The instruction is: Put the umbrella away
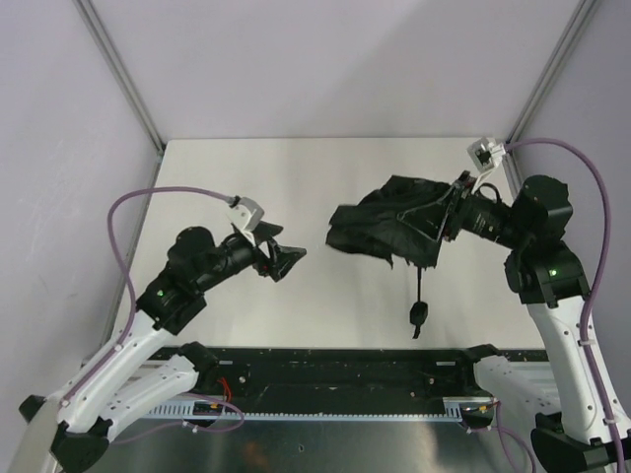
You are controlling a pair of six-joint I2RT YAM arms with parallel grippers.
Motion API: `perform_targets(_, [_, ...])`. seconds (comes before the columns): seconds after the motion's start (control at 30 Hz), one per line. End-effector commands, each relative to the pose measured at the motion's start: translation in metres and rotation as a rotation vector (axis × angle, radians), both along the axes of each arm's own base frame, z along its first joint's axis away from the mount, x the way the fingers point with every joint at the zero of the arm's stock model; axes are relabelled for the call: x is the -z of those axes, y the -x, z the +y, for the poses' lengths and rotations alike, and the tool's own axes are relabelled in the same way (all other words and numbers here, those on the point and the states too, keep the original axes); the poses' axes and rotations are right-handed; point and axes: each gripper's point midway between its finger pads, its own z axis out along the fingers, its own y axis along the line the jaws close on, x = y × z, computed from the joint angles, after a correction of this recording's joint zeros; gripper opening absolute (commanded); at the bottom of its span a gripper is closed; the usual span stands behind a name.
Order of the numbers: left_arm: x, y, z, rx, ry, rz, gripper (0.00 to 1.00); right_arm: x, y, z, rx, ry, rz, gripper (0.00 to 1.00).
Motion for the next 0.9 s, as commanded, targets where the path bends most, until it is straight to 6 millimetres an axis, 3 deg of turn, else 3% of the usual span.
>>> perform_targets(0.0, [-0.015, -0.014, 0.026, -0.157, 0.038, -0.023, 0.85, 0.022, -0.074, -0.057, 0.464, 0.239, -0.011, 0.00])
perform_targets(0.1, [-0.016, -0.017, 0.035, -0.214, 0.056, -0.019, 0.90, 0.032, -0.121, -0.116, 0.819, 0.412, -0.008, 0.00])
perform_targets(0.2, [-0.016, -0.020, 0.044, -0.271, 0.065, -0.019, 0.92, 0.023, -0.149, -0.166, 1.101, 0.577, -0.085, 0.00])
perform_targets(0.3, [-0.009, -0.025, 0.052, -0.339, 0.073, -0.002, 0.92, 0.008, -0.171, -0.186, 1.266, 0.746, -0.189, 0.00])
perform_targets(0.37, [-0.002, -0.026, 0.055, -0.374, 0.090, 0.032, 0.93, 0.001, -0.185, -0.185, 1.339, 0.893, -0.265, 0.00])
perform_targets(0.43, [0.007, -0.029, 0.058, -0.415, 0.113, 0.074, 0.94, 0.006, -0.201, -0.166, 1.331, 1.061, -0.339, 0.00])
perform_targets(0.57, [0.032, -0.033, 0.069, -0.529, 0.181, 0.182, 0.94, 0.049, -0.233, -0.107, 1.194, 1.287, -0.445, 0.00])
perform_targets(0.73, [0.074, -0.034, 0.078, -0.638, 0.255, 0.325, 0.94, 0.139, -0.245, -0.005, 0.935, 1.377, -0.534, 0.00])
perform_targets(0.87, [0.097, -0.031, 0.082, -0.682, 0.297, 0.396, 0.94, 0.228, -0.221, 0.078, 0.672, 1.401, -0.544, 0.00])
